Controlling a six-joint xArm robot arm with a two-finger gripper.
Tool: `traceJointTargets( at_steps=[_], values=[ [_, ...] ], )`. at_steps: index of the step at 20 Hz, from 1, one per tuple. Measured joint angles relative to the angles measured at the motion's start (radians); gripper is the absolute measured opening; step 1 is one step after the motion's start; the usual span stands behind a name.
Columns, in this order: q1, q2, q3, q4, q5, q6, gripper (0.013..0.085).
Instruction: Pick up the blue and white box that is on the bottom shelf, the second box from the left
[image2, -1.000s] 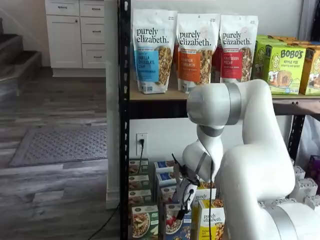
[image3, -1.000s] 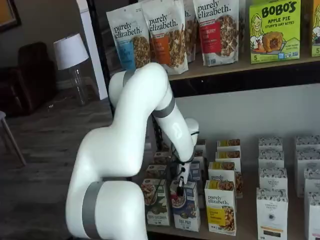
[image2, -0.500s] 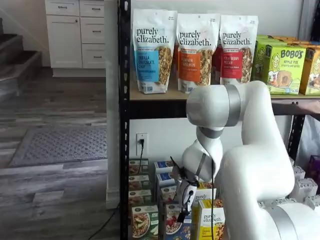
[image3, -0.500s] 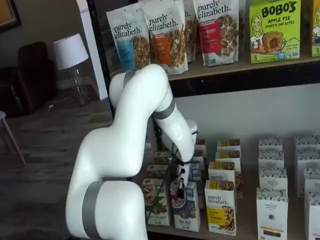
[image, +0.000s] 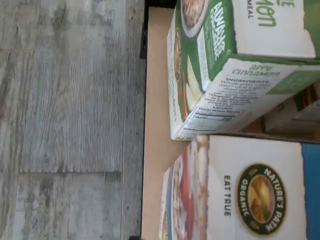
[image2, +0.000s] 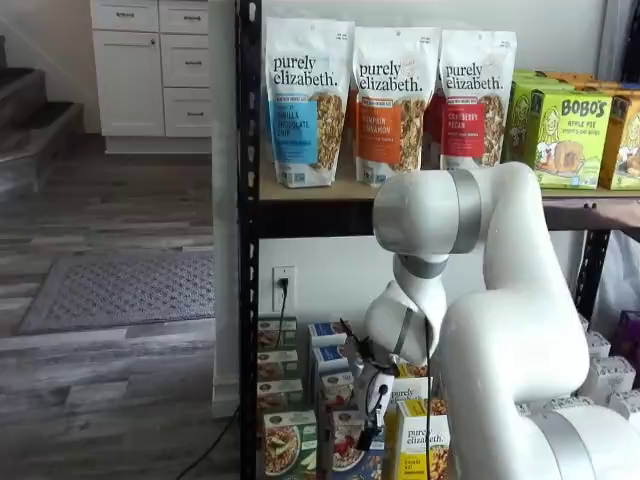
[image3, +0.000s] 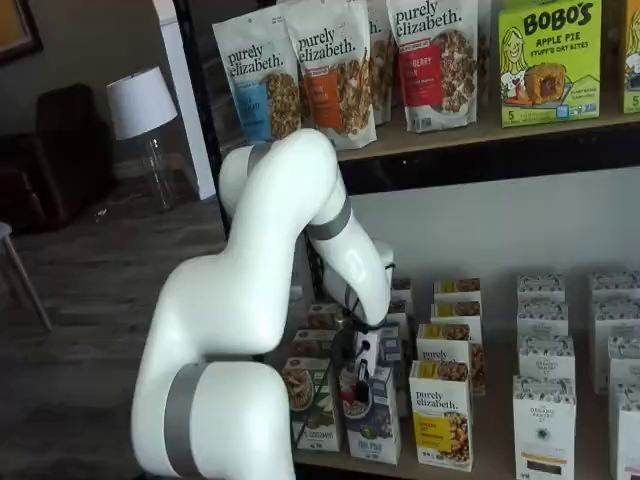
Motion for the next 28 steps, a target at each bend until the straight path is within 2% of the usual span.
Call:
traceJointTargets(
  at_steps=[18,21,28],
  values=[
    [0.005,0.000,0.005,-0.029,0.016,0.028,0.0850],
    [0.004,0.001,0.003,-0.039,0.023,0.036,0.0770],
    [0.012,0.007,0.010,-0.021,-0.019,0.025,0.0770]
  ],
)
